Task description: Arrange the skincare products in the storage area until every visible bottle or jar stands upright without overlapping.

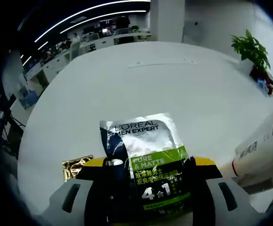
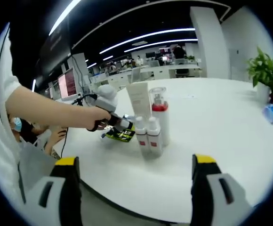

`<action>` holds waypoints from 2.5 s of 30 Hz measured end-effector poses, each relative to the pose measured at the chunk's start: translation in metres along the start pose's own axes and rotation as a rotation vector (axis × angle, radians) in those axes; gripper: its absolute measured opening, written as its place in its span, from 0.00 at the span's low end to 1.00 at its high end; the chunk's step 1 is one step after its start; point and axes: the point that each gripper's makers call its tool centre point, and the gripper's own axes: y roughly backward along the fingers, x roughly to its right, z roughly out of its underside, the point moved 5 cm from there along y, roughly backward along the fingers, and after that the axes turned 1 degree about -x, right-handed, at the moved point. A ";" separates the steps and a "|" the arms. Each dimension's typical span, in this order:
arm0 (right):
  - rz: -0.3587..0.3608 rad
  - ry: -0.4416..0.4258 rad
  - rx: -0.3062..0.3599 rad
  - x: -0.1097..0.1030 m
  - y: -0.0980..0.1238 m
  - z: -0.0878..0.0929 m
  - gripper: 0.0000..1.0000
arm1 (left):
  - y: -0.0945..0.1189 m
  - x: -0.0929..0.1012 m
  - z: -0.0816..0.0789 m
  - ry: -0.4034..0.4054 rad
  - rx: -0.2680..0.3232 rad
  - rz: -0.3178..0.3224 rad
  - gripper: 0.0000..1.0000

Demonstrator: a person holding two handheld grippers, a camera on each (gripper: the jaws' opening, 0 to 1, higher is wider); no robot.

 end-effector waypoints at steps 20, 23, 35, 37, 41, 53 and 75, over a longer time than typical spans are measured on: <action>0.005 0.001 0.003 0.001 0.000 0.000 0.99 | 0.010 -0.032 0.002 0.035 0.049 -0.007 0.25; 0.006 0.002 0.004 0.001 0.000 0.000 0.99 | 0.010 -0.036 0.002 0.037 0.062 -0.014 0.21; 0.008 0.002 0.008 0.002 0.001 -0.001 0.99 | 0.008 -0.044 0.010 0.212 0.105 0.058 0.00; 0.008 0.003 0.008 0.002 0.001 -0.001 0.99 | 0.011 -0.045 0.010 0.256 0.118 0.086 0.00; 0.004 0.005 0.009 0.001 0.000 -0.001 0.99 | 0.026 -0.044 0.009 0.275 0.148 0.147 0.00; -0.030 0.023 0.015 -0.003 0.001 0.000 0.96 | 0.077 -0.048 0.006 0.540 0.233 0.352 0.00; -0.126 0.046 0.002 -0.018 0.001 0.000 0.92 | 0.154 -0.033 0.010 0.620 0.332 0.500 0.00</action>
